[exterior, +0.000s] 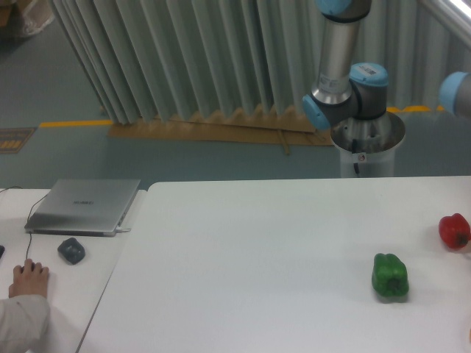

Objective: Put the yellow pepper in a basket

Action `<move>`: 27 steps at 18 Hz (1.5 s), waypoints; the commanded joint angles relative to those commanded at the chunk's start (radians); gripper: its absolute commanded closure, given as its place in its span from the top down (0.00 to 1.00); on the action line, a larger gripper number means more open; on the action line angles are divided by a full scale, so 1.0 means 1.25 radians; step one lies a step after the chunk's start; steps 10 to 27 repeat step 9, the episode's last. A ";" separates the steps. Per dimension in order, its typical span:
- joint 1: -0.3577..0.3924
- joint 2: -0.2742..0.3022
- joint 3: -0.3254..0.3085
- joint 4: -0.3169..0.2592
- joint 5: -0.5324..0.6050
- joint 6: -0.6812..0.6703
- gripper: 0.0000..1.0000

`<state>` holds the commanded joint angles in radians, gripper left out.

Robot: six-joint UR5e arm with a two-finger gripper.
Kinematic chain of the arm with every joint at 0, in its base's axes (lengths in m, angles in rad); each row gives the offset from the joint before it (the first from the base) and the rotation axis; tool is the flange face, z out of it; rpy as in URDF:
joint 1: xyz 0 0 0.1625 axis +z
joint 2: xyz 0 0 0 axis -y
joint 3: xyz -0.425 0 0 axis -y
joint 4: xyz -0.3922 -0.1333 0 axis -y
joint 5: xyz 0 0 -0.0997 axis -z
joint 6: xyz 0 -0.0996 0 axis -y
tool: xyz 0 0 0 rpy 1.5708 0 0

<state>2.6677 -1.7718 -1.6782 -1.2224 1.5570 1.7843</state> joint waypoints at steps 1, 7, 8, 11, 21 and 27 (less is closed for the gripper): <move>-0.009 0.002 0.000 -0.014 0.000 -0.014 1.00; -0.015 0.012 -0.001 -0.032 -0.001 -0.028 1.00; -0.015 0.012 -0.001 -0.031 0.000 -0.033 1.00; -0.016 0.012 -0.001 -0.030 0.000 -0.044 1.00; -0.016 0.012 -0.001 -0.030 0.000 -0.044 1.00; -0.016 0.012 -0.001 -0.030 0.000 -0.044 1.00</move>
